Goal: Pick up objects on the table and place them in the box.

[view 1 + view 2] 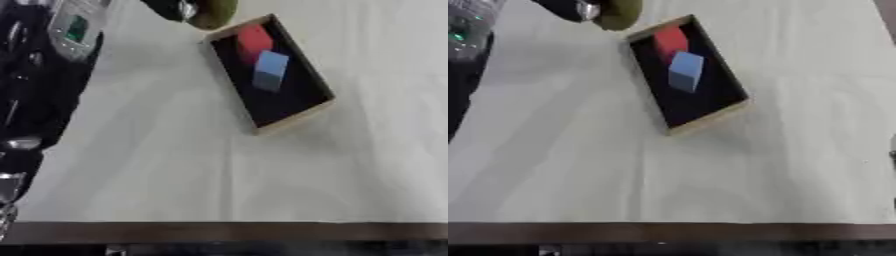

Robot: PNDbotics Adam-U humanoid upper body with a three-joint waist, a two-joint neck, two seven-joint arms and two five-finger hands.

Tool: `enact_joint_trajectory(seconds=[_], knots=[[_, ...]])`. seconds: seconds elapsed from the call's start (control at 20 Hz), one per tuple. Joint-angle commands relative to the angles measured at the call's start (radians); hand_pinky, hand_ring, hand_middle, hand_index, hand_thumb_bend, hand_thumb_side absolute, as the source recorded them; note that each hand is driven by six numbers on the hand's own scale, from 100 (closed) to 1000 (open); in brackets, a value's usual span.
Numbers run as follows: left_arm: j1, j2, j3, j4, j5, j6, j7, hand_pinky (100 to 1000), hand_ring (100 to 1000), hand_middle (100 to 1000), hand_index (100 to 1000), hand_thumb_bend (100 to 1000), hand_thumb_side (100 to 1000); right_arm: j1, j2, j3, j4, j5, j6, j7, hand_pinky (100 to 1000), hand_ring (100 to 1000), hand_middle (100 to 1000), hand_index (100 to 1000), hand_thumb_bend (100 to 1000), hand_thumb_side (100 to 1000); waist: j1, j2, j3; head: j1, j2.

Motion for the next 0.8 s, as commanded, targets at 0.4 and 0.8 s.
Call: enact_joint_trajectory(seconds=[0.4,0.8], knots=[[-0.013,-0.068,-0.079,0.003,0.043,-0.041,-0.009,708,597,523,706,100,100,-0.017,-0.024,-0.005,-0.015,-0.009,0.005,-0.004,885,815,578,878,100,645,-0.003,-0.023,-0.003,0.000,0.004],[0.024,-0.144,-0.130,0.004,-0.061,-0.048,0.066,693,593,529,704,100,100,-0.020,-0.021,-0.007,-0.015,-0.010,0.011,-0.009,885,815,577,878,100,647,-0.003,-0.018,-0.001,0.006,-0.003]])
